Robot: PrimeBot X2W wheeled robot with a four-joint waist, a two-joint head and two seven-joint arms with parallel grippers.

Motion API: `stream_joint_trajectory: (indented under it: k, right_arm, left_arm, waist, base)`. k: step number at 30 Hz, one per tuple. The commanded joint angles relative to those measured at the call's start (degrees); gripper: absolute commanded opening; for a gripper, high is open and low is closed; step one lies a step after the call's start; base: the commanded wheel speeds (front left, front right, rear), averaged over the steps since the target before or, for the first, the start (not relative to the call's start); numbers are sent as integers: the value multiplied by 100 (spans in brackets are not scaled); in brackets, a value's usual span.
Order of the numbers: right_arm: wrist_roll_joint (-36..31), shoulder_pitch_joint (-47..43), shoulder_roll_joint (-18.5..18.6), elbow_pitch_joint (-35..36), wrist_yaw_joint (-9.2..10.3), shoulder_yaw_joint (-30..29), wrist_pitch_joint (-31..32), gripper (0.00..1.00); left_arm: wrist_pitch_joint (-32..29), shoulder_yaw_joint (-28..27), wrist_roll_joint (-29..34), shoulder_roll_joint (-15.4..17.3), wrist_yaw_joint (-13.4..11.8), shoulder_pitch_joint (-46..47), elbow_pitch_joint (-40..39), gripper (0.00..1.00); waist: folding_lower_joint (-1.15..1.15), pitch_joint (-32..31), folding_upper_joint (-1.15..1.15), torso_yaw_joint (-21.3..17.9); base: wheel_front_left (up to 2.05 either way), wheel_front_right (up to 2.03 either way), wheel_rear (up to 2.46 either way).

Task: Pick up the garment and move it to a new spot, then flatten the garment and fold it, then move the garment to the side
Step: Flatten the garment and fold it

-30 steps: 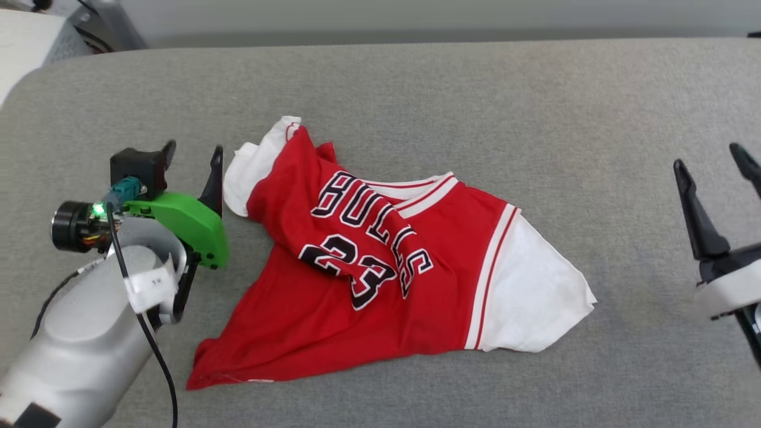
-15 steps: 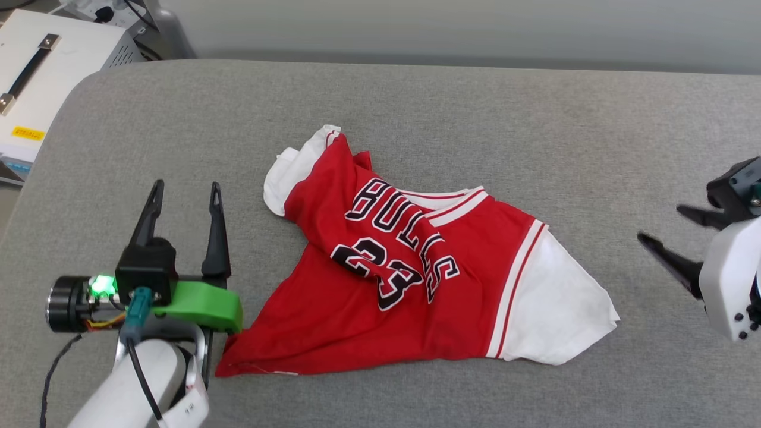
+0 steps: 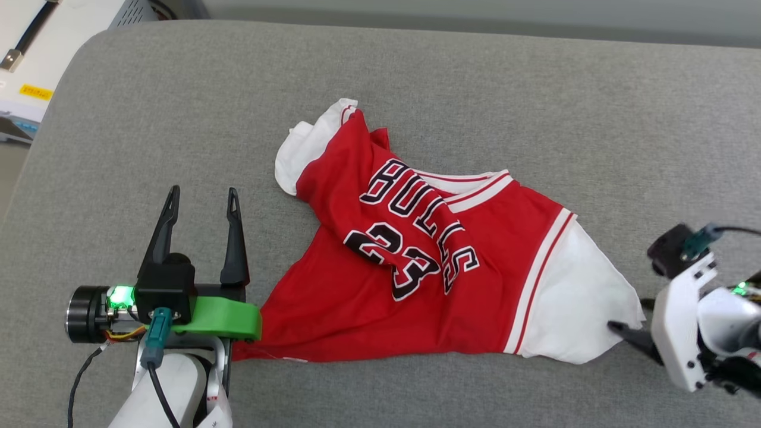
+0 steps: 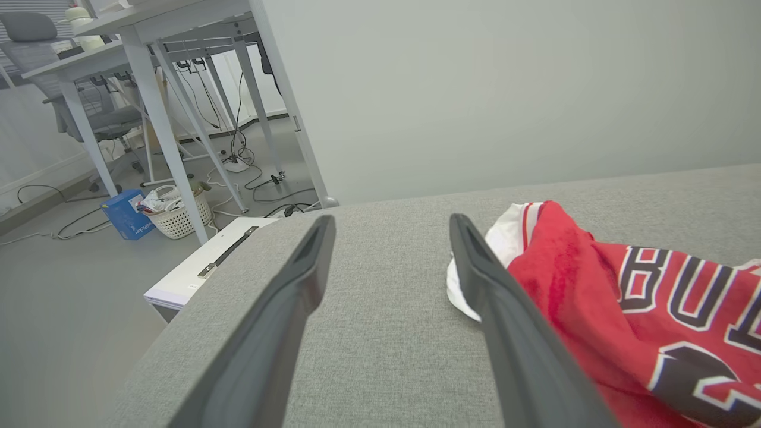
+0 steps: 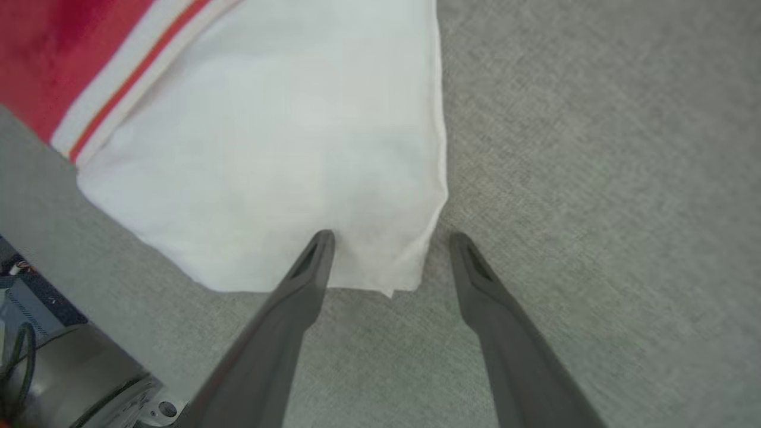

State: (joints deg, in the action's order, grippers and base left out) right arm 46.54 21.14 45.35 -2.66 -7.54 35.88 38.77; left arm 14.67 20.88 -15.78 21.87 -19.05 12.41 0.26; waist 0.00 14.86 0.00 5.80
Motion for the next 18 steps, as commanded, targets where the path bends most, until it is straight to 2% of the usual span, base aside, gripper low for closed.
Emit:
stream_joint_trajectory:
  k: [1,5,6,7,8,14,18]
  right_arm:
    - [-15,-100,-92,-178,5,176,-102,100]
    - [66,-164,-226,-469,5,571,-330,100]
    - [94,-147,-236,-496,5,636,-453,94]
    - [94,-112,-228,-510,5,661,-571,49]
    - [84,-65,-196,-511,5,671,-715,0]
    - [198,123,173,-344,5,231,-1350,0]
    - [259,208,587,-254,5,-310,-1396,0]
  left_arm:
    - [32,-88,101,-67,72,-88,25,100]
    - [32,-265,239,-196,184,-120,64,100]
    - [32,-311,273,-230,215,-143,80,100]
    - [32,-350,299,-257,237,-160,91,100]
    - [32,-388,331,-289,270,-188,107,100]
    - [32,-557,479,-434,439,-313,185,100]
    - [32,-630,559,-521,549,-352,188,100]
  waist:
    - [0,79,0,56]
    - [0,76,0,43]
    - [0,65,0,25]
    - [0,43,0,5]
    - [0,13,0,-15]
    - [0,-199,0,-101]
    - [0,-249,0,-112]
  base:
    - [0,0,0]
    - [0,0,0]
    - [0,0,0]
    - [0,0,0]
    - [0,0,0]
    - [0,0,0]
    - [0,0,0]
